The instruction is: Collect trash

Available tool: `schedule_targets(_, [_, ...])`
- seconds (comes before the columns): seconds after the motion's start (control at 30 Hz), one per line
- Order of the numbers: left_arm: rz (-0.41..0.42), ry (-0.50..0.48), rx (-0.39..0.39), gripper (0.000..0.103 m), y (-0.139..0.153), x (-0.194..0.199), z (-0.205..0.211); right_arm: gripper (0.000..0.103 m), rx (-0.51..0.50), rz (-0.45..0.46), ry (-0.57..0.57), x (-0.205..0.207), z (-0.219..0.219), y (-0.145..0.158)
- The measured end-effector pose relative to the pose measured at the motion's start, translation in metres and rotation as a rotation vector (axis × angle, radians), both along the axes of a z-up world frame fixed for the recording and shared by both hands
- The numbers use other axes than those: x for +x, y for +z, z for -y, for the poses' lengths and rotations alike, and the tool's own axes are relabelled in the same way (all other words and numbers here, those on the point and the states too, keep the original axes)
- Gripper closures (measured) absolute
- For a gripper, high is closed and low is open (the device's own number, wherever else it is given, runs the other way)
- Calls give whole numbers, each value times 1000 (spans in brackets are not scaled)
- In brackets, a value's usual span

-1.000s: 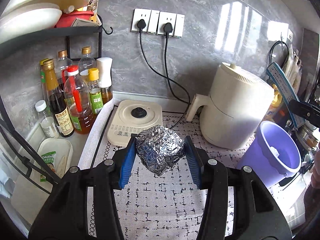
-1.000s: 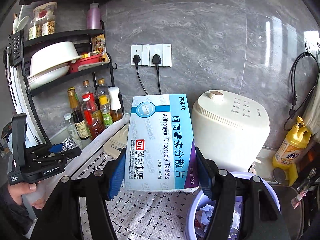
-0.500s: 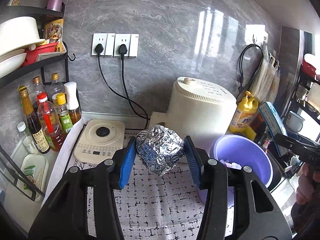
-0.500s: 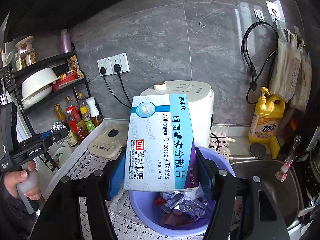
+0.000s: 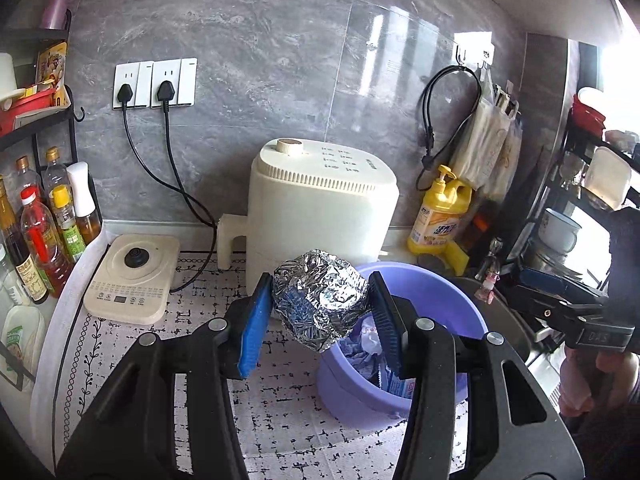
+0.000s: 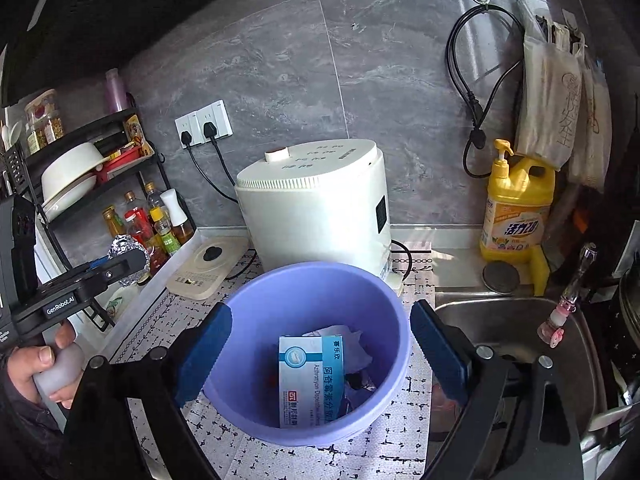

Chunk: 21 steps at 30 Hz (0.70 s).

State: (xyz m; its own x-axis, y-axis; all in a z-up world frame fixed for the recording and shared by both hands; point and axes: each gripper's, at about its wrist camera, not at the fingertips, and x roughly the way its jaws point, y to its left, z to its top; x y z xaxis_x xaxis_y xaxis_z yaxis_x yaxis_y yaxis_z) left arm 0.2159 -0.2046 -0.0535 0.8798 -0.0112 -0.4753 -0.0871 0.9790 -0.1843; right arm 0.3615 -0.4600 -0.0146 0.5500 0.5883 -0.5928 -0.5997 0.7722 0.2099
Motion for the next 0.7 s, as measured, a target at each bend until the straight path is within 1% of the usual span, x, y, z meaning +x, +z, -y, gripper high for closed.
schedule_targets(0.13, [-6, -33, -2, 55, -2, 12, 19, 14, -2, -6, -50, 3, 29, -4])
schedule_targets(0.3, [-24, -83, 1, 54, -4, 30, 41, 14, 21, -6, -117, 5, 64, -3])
schedule_targets(0.37, [-32, -89, 3, 53, -5, 34, 47, 14, 26, -4, -134, 5, 74, -3])
schedule_targets(0.4, [-30, -98, -9, 52, -5, 35, 48, 14, 27, -3, -140, 4, 78, -3])
schedule_targets(0.43, [-27, -113, -23, 37, -5, 36, 49, 14, 28, -1, -146, 4, 81, -3])
schedule_targets(0.47, [-24, -115, -28, 20, -5, 36, 50, 14, 31, -2, -151, 4, 84, -3])
schedule_targets(0.5, [-18, -108, -25, 16, -5, 34, 50, 14, 36, -4, -155, 4, 85, -3])
schedule_targets(0.63, [-52, -72, -28, 16, -4, 34, 46, 14, 66, -21, -153, 2, 90, -8])
schedule_targets(0.7, [-66, -48, -13, 10, -4, 33, 45, 14, 82, -38, -143, 2, 92, -13])
